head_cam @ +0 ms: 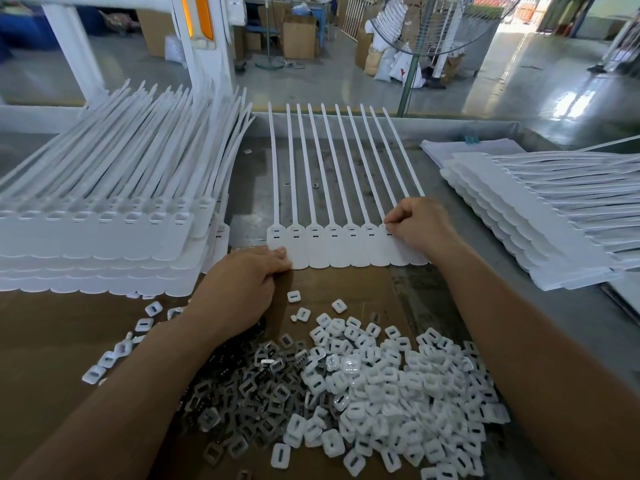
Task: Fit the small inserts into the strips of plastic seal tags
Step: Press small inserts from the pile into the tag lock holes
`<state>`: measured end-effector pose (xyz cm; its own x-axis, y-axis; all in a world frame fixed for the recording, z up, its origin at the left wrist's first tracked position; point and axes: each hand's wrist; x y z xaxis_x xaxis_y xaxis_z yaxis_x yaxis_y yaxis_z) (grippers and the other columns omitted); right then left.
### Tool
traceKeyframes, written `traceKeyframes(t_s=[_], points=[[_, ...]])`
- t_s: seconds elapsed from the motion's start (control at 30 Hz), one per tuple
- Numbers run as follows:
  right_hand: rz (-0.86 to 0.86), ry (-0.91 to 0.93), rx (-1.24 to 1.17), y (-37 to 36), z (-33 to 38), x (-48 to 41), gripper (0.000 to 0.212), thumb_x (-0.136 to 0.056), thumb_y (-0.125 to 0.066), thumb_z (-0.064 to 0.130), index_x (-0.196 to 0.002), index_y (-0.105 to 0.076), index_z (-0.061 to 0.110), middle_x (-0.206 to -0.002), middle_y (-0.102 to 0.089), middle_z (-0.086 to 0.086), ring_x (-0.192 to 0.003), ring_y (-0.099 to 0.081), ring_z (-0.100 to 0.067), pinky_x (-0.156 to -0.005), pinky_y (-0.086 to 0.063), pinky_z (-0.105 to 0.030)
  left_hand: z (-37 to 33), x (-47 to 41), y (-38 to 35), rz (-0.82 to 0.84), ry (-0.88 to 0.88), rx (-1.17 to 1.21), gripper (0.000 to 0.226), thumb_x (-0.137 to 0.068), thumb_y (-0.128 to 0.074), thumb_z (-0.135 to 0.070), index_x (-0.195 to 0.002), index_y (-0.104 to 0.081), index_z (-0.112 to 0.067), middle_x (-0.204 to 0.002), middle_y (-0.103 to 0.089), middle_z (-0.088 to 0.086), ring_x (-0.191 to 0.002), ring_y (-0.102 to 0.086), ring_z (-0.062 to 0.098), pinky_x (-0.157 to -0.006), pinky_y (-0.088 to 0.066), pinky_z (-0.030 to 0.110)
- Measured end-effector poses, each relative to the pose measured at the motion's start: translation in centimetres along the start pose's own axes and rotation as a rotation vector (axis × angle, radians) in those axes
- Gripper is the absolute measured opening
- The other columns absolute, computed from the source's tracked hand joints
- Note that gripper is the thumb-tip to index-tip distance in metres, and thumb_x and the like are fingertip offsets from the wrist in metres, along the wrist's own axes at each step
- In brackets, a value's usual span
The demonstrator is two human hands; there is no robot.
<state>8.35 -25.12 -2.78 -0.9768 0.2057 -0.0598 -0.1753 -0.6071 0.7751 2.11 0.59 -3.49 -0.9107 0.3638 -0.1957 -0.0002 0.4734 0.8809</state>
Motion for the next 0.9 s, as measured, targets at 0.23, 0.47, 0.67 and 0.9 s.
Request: traceKeyframes(t_s=[0.23, 0.47, 0.67, 0.9], points=[[0.013, -0.094, -0.053, 0.3, 0.9, -0.6, 0.025, -0.076, -0.068, 0.004, -0.064, -0.061, 0.025, -0.079, -0.059, 0.007, -0.084, -0.055, -0.012, -0.072, -0.043, -0.025, 0.1, -0.1, -0.1, 0.0, -0.003, -0.007, 0.044, -0.089, -0.04, -0.001, -0.127, -0.052, -0.021, -0.138, -0.042, -0.011, -0.131, -0.031, 0.005, -0.101, -0.01, 0.011], [0.023, -0.12, -0.052, 0.3, 1.0, -0.7, 0.026, -0.076, -0.067, 0.001, -0.065, -0.061, 0.023, -0.076, -0.059, 0.008, -0.082, -0.058, -0.013, -0.071, -0.048, -0.026, 0.2, 0.0, 0.0, 0.01, -0.008, -0.002, 0.043, -0.087, -0.041, 0.002, -0.124, -0.055, -0.016, -0.137, -0.044, -0.008, -0.131, -0.033, 0.007, -0.103, -0.011, 0.012], [0.001, -0.04, -0.021, 0.1, 0.3, -0.2, 0.018, -0.083, -0.066, 0.014, -0.073, -0.059, 0.026, -0.076, -0.057, 0.013, -0.075, -0.052, -0.004, -0.067, -0.038, -0.019, 0.1, -0.1, 0.0, 0.019, -0.002, -0.004, 0.044, -0.088, -0.041, 0.001, -0.125, -0.054, -0.017, -0.138, -0.043, -0.009, -0.131, -0.032, 0.007, -0.105, -0.012, 0.014], [0.17, 0.055, 0.009, 1.4, 0.2, 1.6, 0.008, -0.088, -0.059, 0.022, -0.093, -0.059, 0.029, -0.094, -0.057, 0.01, -0.092, -0.054, -0.009, -0.078, -0.038, -0.022, 0.0, 0.0, 0.1, 0.018, 0.012, -0.005, 0.043, -0.089, -0.041, 0.0, -0.125, -0.054, -0.018, -0.137, -0.043, -0.01, -0.131, -0.032, 0.007, -0.107, -0.013, 0.017]])
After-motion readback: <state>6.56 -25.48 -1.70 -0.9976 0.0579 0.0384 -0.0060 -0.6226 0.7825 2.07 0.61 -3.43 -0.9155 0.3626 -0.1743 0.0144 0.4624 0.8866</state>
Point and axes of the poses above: each hand's wrist, its own x-axis away from the middle knuckle, its own y-axis out of the back of the hand, z = x × y
